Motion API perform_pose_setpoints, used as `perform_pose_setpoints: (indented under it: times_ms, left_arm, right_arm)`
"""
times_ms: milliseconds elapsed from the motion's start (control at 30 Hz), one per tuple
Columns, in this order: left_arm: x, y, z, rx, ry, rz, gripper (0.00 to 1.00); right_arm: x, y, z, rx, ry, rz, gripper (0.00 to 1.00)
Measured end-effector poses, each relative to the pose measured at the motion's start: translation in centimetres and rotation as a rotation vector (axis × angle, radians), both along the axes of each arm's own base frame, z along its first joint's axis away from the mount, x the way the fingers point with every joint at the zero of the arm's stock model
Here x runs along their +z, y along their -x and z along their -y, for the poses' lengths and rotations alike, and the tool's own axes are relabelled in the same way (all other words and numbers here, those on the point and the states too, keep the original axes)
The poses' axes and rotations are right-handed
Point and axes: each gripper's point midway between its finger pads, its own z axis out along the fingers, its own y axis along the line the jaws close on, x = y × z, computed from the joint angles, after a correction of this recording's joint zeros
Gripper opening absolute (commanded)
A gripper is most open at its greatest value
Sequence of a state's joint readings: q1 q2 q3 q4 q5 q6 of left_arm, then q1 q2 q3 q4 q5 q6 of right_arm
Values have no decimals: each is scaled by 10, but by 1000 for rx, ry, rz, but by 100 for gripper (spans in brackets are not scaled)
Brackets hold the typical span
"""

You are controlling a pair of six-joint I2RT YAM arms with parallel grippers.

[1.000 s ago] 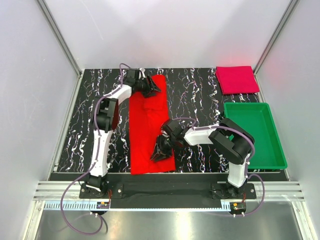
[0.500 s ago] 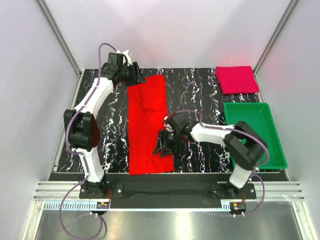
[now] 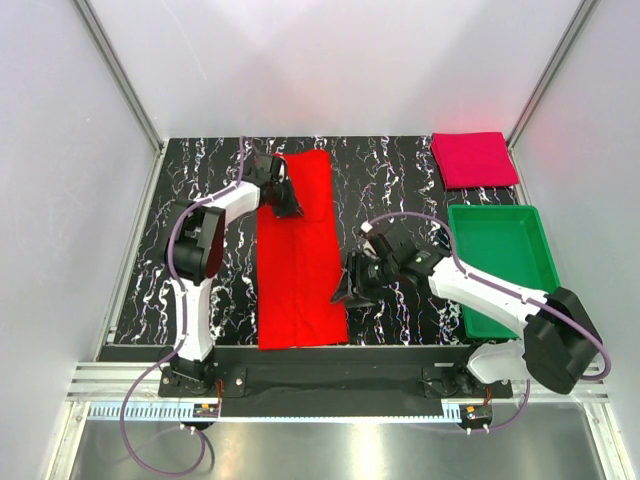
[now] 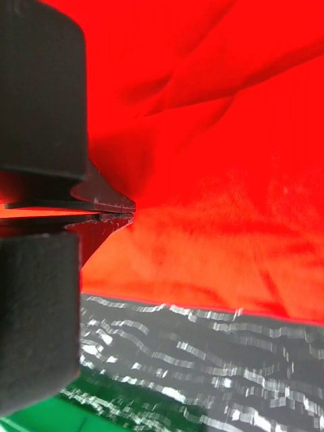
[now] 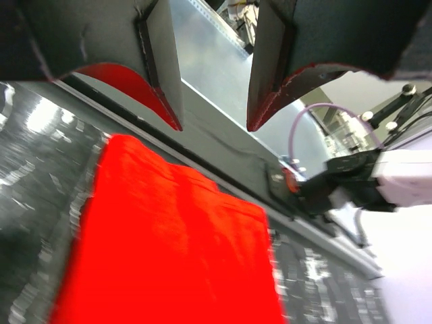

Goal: Fold and stack the t-shirts
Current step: Fold the tshirt

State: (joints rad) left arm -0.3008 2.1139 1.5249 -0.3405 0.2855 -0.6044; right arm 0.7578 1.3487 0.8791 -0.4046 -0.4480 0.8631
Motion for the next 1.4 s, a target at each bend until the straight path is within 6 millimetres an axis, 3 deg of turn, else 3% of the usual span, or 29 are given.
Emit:
perform_pose_setpoints:
  times_ms: [133, 267, 500, 733, 800, 900, 1000, 1067, 1167, 1267, 1333, 1400]
  left_arm:
    - [-19, -7, 1, 24, -6, -34, 0]
    - [-17, -40, 8, 31, 9, 5, 1]
    - [-17, -90, 24, 2, 52, 58, 1]
    - [-17, -100, 28, -61, 43, 89, 4]
    - [-16, -99, 25, -78, 22, 103, 19]
    - [-11, -79, 13, -105, -21, 95, 44]
    - [12, -49, -9, -120, -67, 65, 52]
    - [42, -32, -24, -123, -84, 85, 57]
    - [104, 0, -42, -116, -80, 172, 60]
    - [156, 51, -52, -115, -47, 271, 60]
    - [164, 90, -54, -126, -16, 276, 59]
    - [144, 128, -56, -132, 4, 233, 59]
  right_arm:
    - [-23, 10, 17, -21, 57, -40, 49]
    - [-38, 11, 28, -38, 94, -73, 50]
    - [-67, -7, 35, -39, 149, -130, 50]
    - [-63, -28, 24, -6, 118, -112, 51]
    - [-63, -33, 22, 1, 109, -110, 52]
    - [-66, -37, 24, -2, 104, -120, 56]
    - [-65, -42, 29, -13, 94, -124, 58]
    - [-65, -46, 32, -19, 91, -122, 62]
    - [-65, -46, 33, -8, 79, -127, 63]
    - [-69, -42, 32, 19, 70, -146, 63]
    - [-71, -40, 32, 30, 70, -155, 61]
    - [-75, -38, 31, 47, 66, -163, 53]
